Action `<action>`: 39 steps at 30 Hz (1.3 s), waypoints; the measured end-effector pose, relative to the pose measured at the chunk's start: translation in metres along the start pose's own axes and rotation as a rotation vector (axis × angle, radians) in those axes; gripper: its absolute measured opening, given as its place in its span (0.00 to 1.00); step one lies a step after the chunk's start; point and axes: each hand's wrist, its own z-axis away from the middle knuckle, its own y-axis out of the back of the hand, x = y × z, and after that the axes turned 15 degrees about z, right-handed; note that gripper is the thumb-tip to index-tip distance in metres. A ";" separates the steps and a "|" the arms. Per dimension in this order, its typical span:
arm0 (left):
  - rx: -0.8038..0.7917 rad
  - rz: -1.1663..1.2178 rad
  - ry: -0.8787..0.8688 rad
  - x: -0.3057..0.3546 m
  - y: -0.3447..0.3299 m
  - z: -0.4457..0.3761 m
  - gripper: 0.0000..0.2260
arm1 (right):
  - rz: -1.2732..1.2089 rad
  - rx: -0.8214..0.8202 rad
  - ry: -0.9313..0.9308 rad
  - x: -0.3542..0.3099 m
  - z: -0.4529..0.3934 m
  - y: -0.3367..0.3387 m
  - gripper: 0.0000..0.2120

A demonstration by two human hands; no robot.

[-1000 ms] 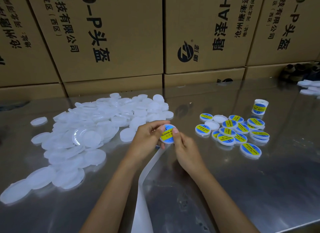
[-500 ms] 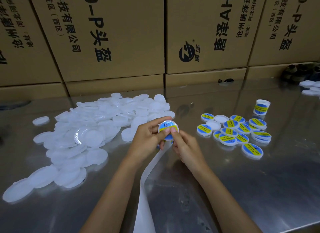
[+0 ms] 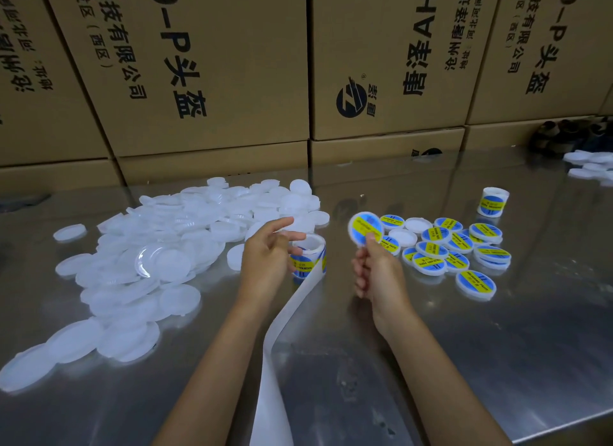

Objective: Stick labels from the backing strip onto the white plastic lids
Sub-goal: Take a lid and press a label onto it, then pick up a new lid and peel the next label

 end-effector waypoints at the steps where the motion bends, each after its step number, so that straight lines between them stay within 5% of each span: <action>1: 0.040 -0.006 0.014 0.000 0.003 -0.002 0.19 | -0.104 0.007 -0.051 0.000 -0.003 0.004 0.17; 9: 0.241 -0.153 0.070 -0.005 0.019 -0.013 0.16 | -0.761 0.045 -0.262 0.005 -0.019 0.035 0.11; 16: 0.265 -0.603 -0.017 -0.014 0.038 -0.018 0.15 | -0.585 0.027 -0.228 0.005 -0.017 0.027 0.08; 23: 0.115 -1.012 -0.066 -0.028 0.054 -0.020 0.16 | -0.060 0.048 -0.010 0.006 -0.009 0.004 0.06; 26: 0.149 -0.944 -0.069 -0.028 0.055 -0.022 0.14 | 0.245 0.080 0.184 0.014 -0.003 -0.008 0.02; 33: 0.187 -0.838 -0.076 -0.019 0.053 -0.023 0.16 | 0.536 0.120 0.465 0.023 0.003 -0.016 0.08; 39: -0.055 -0.291 -0.181 0.010 0.021 -0.005 0.27 | 0.290 0.062 0.483 0.013 0.011 -0.023 0.06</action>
